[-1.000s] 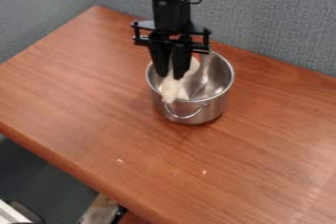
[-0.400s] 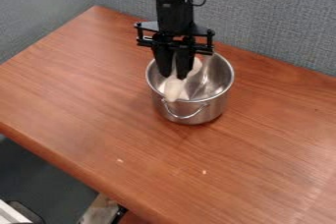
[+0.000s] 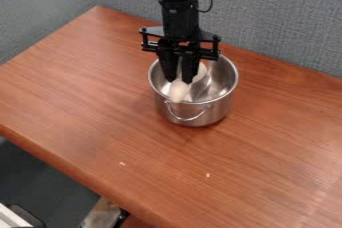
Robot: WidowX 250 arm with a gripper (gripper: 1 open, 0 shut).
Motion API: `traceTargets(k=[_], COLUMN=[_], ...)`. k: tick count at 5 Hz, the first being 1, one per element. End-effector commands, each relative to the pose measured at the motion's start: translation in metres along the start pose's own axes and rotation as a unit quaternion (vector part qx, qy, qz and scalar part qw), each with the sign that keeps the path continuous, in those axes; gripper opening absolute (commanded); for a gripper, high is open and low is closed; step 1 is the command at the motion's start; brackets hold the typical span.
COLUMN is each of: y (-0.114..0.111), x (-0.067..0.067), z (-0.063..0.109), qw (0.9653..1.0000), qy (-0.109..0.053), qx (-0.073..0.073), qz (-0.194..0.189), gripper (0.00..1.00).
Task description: Put the mushroom in the metal pot
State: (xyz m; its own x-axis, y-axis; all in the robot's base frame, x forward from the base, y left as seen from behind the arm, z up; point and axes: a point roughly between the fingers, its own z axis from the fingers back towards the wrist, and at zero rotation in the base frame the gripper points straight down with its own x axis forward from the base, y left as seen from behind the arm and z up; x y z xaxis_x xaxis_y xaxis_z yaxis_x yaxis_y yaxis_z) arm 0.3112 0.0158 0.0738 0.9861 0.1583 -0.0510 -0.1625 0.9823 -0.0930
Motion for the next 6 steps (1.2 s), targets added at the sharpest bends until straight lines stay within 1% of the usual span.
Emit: traceTargets(k=[1, 2, 3, 5, 6], y=[-0.003, -0.002, -0.001, 0.0, 0.0], x=[-0.001, -0.001, -0.001, 0.0, 0.001], z=[0.006, 0.009, 0.018, 0.038, 0.05], qw=[0.9999, 0.9999, 0.9997, 0.9992, 0.9986], qy=[-0.007, -0.007, -0.015, -0.035, -0.048], qx=[0.007, 0.011, 0.013, 0.015, 0.019], qz=[-0.01, -0.011, -0.011, -0.011, -0.011], gripper=[1.0, 1.0, 1.0, 1.0, 1.0])
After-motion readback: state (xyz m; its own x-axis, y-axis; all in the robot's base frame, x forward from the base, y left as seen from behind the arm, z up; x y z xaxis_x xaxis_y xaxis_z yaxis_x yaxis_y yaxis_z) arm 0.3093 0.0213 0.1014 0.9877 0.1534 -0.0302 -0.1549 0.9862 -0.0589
